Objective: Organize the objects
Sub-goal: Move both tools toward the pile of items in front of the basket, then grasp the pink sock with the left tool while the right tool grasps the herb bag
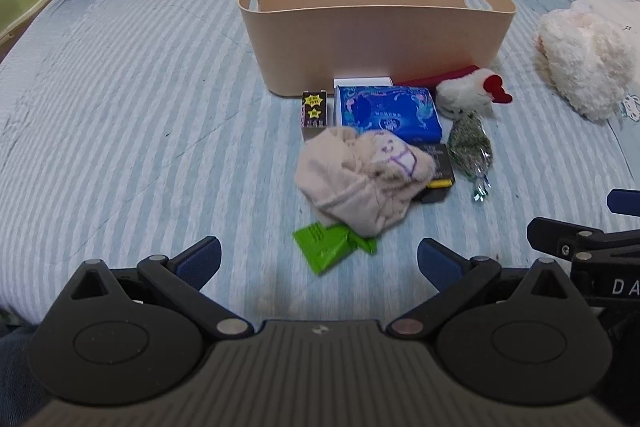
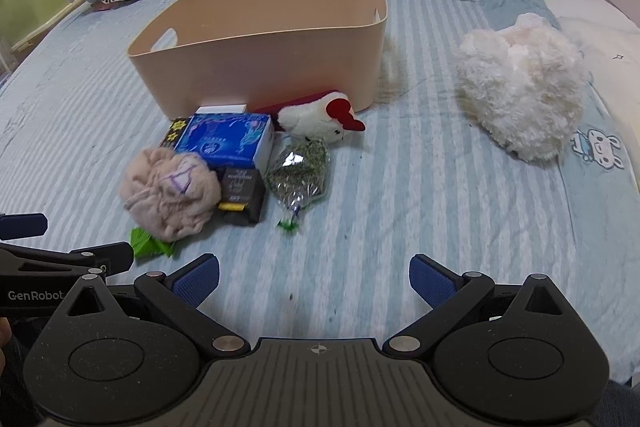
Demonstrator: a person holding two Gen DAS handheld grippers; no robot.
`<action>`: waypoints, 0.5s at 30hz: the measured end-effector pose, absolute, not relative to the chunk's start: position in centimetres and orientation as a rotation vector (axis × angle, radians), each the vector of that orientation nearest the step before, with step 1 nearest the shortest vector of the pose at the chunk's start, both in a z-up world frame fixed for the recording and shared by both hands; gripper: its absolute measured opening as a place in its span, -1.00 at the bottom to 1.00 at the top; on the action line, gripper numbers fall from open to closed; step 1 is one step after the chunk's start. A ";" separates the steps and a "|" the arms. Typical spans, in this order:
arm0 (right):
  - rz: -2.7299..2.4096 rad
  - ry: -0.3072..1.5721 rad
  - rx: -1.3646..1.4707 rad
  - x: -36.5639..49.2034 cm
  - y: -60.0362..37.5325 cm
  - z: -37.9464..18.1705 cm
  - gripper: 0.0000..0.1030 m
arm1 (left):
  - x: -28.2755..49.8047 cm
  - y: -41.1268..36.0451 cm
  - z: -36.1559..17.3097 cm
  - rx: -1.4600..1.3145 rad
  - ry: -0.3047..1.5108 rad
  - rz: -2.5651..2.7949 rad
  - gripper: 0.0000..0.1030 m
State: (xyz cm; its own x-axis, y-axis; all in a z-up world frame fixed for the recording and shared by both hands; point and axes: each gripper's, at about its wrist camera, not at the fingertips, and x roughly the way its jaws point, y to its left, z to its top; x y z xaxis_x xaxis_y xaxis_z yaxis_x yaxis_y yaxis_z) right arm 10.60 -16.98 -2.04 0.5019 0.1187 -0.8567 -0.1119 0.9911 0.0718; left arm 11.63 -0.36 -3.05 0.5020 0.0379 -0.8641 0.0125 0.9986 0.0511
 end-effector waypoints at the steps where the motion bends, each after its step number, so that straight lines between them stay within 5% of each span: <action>1: 0.137 1.039 0.007 11.2 -16.9 -2.2 0.97 | 12.2 -0.3 -3.3 0.049 1.047 0.012 1.00; 13: 0.129 1.099 0.012 17.2 -16.1 -6.4 0.67 | 17.7 0.4 -6.4 0.022 1.070 0.004 0.99; 15: 0.130 1.102 0.021 17.8 -16.0 -7.1 0.58 | 18.4 0.6 -6.8 -0.001 1.077 -0.019 0.76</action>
